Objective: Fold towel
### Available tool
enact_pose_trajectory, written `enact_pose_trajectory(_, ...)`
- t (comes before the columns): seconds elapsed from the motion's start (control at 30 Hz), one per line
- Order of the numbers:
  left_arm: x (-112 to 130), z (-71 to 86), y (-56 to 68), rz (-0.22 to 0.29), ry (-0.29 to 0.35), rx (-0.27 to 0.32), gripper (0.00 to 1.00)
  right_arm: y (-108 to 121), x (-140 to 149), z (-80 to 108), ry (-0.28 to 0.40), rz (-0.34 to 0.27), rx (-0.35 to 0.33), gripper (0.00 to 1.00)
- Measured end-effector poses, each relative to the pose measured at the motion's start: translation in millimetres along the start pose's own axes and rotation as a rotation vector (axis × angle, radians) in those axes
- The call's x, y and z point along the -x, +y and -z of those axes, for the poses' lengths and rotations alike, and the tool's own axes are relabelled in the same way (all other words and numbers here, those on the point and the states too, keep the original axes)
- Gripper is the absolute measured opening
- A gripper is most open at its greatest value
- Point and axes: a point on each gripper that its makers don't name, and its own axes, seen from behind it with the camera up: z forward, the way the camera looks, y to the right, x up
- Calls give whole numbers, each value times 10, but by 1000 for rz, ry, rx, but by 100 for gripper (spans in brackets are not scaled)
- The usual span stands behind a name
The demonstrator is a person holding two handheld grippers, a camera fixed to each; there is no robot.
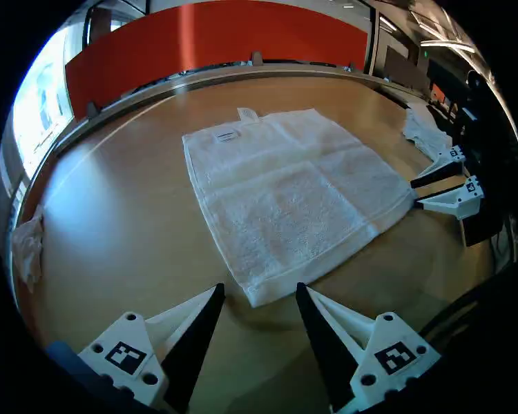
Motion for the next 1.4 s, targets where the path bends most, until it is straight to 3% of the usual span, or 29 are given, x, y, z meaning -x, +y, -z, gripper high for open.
enact_pose_trajectory(0.2, 19, 20, -40, 20, -2, -18, 64, -8, 13, 14, 2, -5, -5, 35)
enact_pose_trajectory(0.33, 29, 23, -86, 26, -6, -39, 39, -26, 8, 11, 3, -6, -7, 25)
enact_pose_trajectory(0.6, 40, 18, -86, 44, -11, -65, 16, -44, -6, 8, 0, -19, 8, 16)
enact_pose_trajectory(1.0, -48, 83, -28, 67, -5, -42, 10, -44, -145, 83, 28, -39, 28, 13)
enact_pose_trajectory(1.4, -273, 461, 32, 130, 34, -6, 10, -52, -486, 484, 77, -7, 33, 13)
